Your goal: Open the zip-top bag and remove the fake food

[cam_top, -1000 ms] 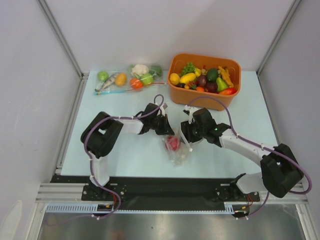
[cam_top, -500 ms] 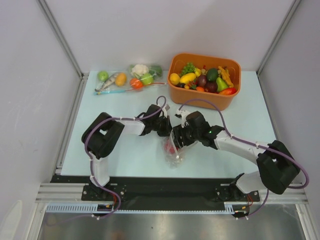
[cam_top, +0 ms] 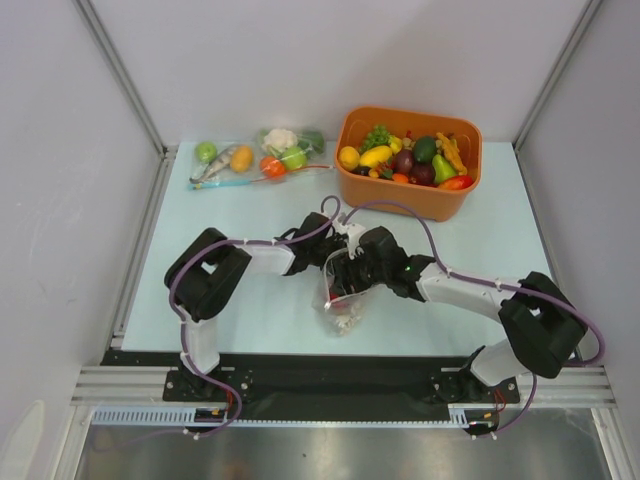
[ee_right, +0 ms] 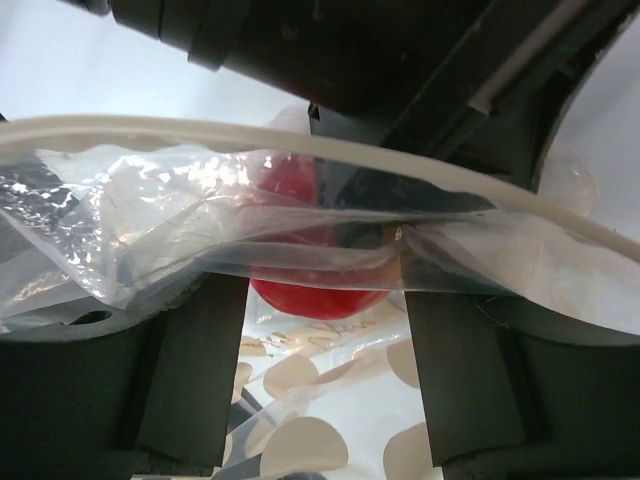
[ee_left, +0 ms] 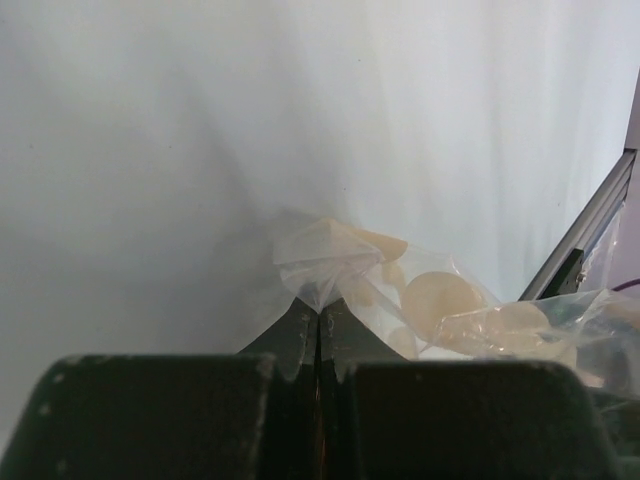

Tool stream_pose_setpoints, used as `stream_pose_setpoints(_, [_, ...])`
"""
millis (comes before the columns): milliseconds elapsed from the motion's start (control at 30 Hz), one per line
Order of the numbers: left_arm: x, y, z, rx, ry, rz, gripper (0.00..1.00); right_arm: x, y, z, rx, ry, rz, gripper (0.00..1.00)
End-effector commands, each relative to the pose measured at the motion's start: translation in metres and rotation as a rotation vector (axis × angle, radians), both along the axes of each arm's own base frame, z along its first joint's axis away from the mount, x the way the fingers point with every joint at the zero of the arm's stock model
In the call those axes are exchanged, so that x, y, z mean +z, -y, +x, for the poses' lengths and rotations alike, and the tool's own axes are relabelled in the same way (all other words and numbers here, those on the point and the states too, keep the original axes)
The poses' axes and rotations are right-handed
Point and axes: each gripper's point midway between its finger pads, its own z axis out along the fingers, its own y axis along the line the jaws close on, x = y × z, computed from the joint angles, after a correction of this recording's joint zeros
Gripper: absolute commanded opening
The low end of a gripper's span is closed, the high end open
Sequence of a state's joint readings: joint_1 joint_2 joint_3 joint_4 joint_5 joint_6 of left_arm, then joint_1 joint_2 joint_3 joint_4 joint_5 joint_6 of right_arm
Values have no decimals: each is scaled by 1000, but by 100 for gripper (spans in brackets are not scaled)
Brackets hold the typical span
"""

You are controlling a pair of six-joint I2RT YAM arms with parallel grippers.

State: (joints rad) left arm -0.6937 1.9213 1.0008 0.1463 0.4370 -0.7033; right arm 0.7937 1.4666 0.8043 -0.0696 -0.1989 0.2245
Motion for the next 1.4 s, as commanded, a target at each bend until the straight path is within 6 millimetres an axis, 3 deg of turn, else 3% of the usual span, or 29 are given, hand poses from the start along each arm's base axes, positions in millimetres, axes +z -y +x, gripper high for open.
stream_pose_setpoints(0, [24, 12, -10, -22, 3, -47, 0, -26, 12, 7, -36, 17, -94, 65])
stream_pose_setpoints(400, [40, 20, -15, -25, 17, -71, 0, -70, 14, 5, -10, -6, -197, 65])
stream_pose_setpoints(500, [41, 20, -15, -20, 18, -77, 0, -76, 16, 1, 2, -9, -226, 54])
stream_pose_setpoints(533, [40, 20, -16, -18, 16, -74, 0, -77, 18, 0, 0, -16, -232, 36])
stream_pose_setpoints(567, [39, 19, -15, -15, 19, -70, 0, -75, 19, 0, -3, -12, -231, 29])
stream_pose_setpoints(633, [38, 18, -15, -17, 20, -65, 0, -67, 21, -2, -5, -7, -223, 17])
stream_pose_setpoints(700, [37, 17, -13, -13, 28, -55, 0, -59, 21, -2, -8, 8, -214, 11])
stream_pose_setpoints(800, [34, 12, -11, -17, 44, -31, 0, -32, 21, 1, -22, 41, -172, 0])
stream_pose_setpoints(1067, [23, -7, -1, -5, 76, 46, 0, 52, 30, 2, -84, 128, -49, 0])
stream_pose_setpoints(1367, [21, -12, 2, -12, 93, 64, 0, 90, 67, 6, -243, 150, -32, 0])
